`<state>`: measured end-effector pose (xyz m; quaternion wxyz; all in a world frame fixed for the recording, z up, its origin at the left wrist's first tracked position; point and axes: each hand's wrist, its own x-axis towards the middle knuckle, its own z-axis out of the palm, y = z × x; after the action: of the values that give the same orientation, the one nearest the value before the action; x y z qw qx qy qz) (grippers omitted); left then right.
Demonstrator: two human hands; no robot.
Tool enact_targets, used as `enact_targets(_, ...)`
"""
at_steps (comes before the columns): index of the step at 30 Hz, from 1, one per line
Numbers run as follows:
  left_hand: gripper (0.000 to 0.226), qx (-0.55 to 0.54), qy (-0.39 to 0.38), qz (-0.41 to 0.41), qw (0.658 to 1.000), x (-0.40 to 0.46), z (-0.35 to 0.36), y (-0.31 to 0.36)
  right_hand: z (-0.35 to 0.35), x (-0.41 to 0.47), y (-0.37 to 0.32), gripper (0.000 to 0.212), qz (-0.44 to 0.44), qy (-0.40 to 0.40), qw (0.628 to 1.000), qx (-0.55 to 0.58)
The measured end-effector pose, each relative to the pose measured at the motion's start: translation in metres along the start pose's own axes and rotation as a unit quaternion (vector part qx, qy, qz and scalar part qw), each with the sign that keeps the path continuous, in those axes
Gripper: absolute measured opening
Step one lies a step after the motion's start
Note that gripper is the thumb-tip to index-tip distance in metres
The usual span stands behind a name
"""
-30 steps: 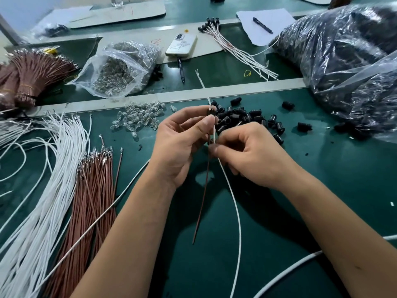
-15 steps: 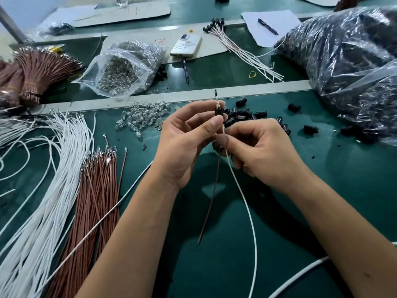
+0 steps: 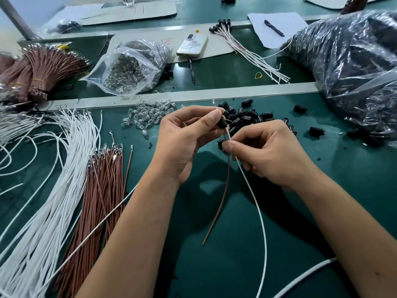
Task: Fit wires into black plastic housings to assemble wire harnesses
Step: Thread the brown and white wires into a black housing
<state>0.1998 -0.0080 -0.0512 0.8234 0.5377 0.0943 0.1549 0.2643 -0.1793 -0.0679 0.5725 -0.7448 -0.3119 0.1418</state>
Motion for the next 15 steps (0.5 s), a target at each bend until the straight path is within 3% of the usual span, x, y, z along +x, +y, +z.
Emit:
enact_targets(4,0.019,-0.028,-0.002,-0.038,0.999,0.0008,0.0001,0.0013,-0.0011,0.0002,0.0000,0.022,-0.006,0.004,1.000,-0.013)
enact_targets(10,0.020,0.031,-0.024,-0.066,0.997,-0.0019,0.0040,-0.0011,0.0020,0.0014,-0.0005,0.022,-0.019,0.017,1.000,0.003)
enact_targets(15,0.004,0.010,-0.012,-0.057,0.998,-0.0011,-0.0001,0.0032,-0.0013,0.0019,0.0011,0.022,-0.014,0.017,1.000,0.003)
